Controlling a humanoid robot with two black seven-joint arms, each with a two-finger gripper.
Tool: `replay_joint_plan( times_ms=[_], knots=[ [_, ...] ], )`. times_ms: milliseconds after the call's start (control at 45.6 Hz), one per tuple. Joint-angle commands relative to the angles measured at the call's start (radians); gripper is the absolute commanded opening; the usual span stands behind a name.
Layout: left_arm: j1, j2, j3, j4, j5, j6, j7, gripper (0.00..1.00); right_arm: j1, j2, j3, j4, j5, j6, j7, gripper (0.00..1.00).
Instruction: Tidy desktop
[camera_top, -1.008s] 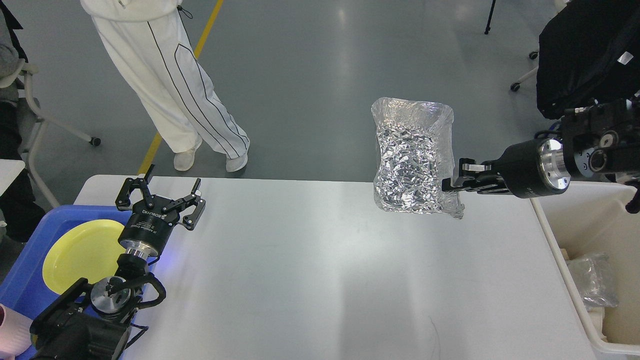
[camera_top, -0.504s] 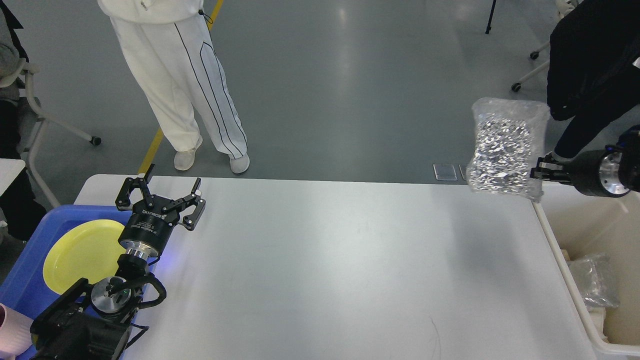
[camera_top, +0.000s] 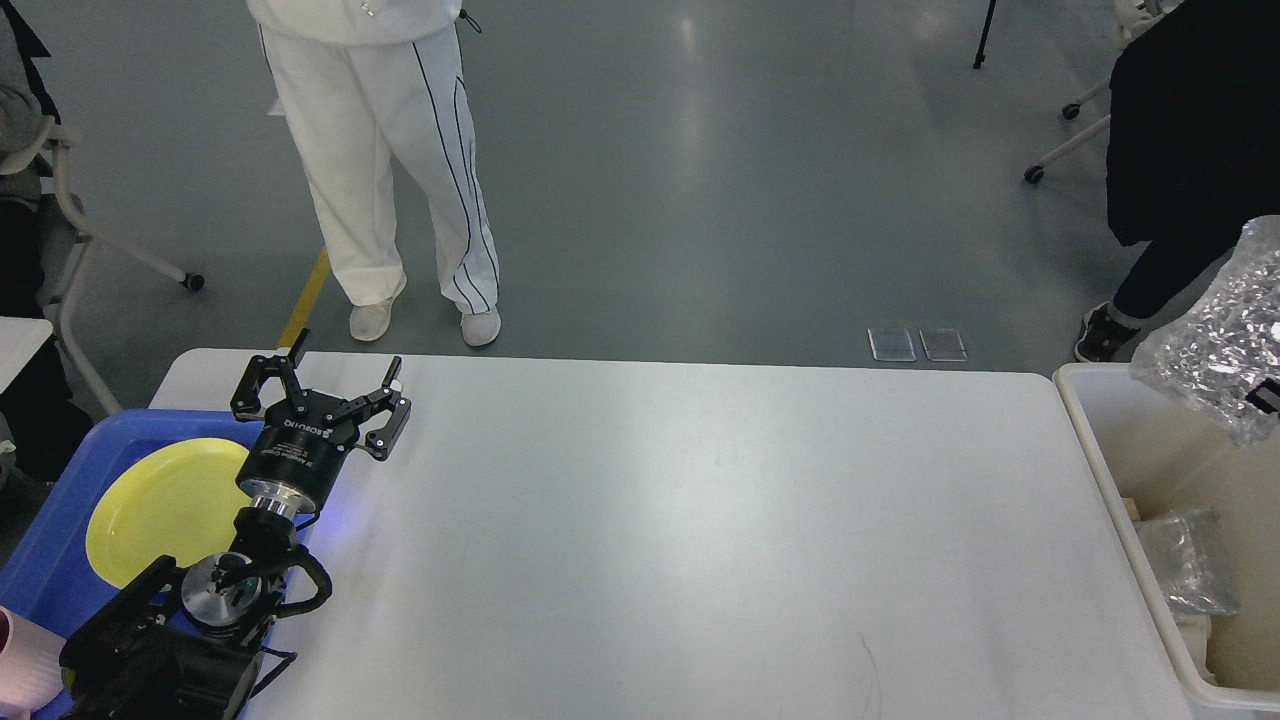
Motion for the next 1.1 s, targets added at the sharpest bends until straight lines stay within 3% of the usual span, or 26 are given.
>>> replay_joint_plan(
  times_ms=[0, 88, 110, 131, 745, 898, 1073],
  knots=[
    [0.000, 0.000, 0.000, 0.000, 0.000, 0.000, 0.000, 0.96, -0.031, -0.009, 0.047, 0.000, 0.006, -0.021, -0.010, 0.00],
    [0.000, 0.000, 0.000, 0.000, 0.000, 0.000, 0.000, 0.96, -0.033, -0.009, 0.070, 0.000, 0.006, -0.018, -0.010, 0.03],
    [0.000, 0.000, 0.000, 0.000, 0.000, 0.000, 0.000, 0.96, -0.033, -0.009, 0.071, 0.002, 0.006, -0.010, -0.010, 0.22],
    [0.000, 0.000, 0.000, 0.000, 0.000, 0.000, 0.000, 0.96, -0.034, -0.011, 0.070, 0.003, 0.004, -0.005, -0.010, 0.99],
    [0.000, 0.000, 0.000, 0.000, 0.000, 0.000, 0.000, 0.96, 0.042, 0.012, 0.073, 0.031, 0.001, -0.007, -0.007, 1.00],
    [0.000, 0.000, 0.000, 0.000, 0.000, 0.000, 0.000, 0.96, 0.180, 0.005, 0.074, 0.195, 0.000, -0.005, -0.003, 1.00],
    [0.000, -0.001, 0.000, 0.000, 0.000, 0.000, 0.000, 0.96, 0.426, -0.073, 0.061, 0.530, -0.014, -0.004, -0.003, 1.00]
  ],
)
